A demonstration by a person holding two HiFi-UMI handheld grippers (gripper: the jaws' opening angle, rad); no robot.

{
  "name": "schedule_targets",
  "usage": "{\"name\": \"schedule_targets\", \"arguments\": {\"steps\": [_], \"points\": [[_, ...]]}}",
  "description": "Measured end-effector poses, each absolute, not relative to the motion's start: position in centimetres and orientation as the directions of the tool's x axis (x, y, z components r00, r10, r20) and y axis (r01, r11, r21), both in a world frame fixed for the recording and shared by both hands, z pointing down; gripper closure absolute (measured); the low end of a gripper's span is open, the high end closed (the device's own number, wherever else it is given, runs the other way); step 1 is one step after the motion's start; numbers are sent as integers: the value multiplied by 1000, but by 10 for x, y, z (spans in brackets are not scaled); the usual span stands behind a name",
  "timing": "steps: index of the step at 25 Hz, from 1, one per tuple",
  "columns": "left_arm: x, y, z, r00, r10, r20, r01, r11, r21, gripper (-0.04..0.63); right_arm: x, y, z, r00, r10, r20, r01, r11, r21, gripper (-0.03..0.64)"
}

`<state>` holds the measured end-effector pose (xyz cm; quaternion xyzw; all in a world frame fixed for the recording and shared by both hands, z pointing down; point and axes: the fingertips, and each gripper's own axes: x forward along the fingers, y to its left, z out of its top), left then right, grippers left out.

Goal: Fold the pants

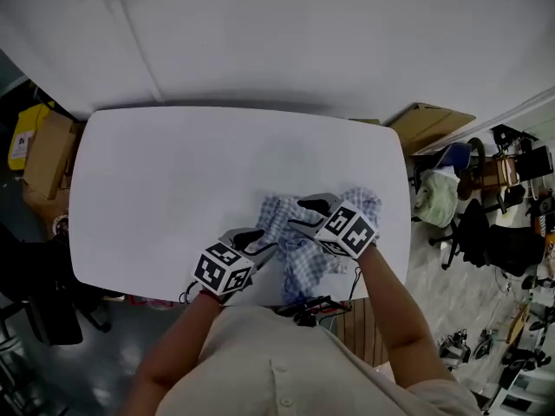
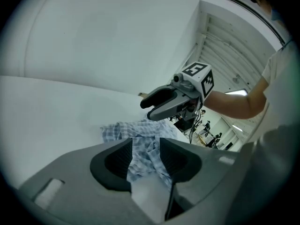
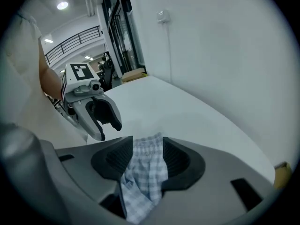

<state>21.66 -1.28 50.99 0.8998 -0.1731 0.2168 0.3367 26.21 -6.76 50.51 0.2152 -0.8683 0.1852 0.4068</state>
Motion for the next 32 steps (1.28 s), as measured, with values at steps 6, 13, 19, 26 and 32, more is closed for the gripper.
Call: {"name": "schedule_targets", "arguments": {"steps": [6,13,19,26,32], "points": [[213,-28,536,808,-203,553,-531,-660,532,425,255,-86,540,-527,-112,843,-423,894,-146,401],[216,-33,560,777,-201,596,-566,-636,524,425,258,-86,579,-452,-25,892,-344,927,-149,397],[216,-25,569,768,-184,614,-569,-637,521,425,256,-85,603,-416,32,909,-315,933,-177,379],[211,-26,572,761,-197,618,-580,-634,512,422,251,-74,604,-389,70,919,-236,956,-173,546],[213,-43,564,778,-221,588,-565,-654,503,361,250,-71,568,-475,46,879,-189,970,-153,554]]}}
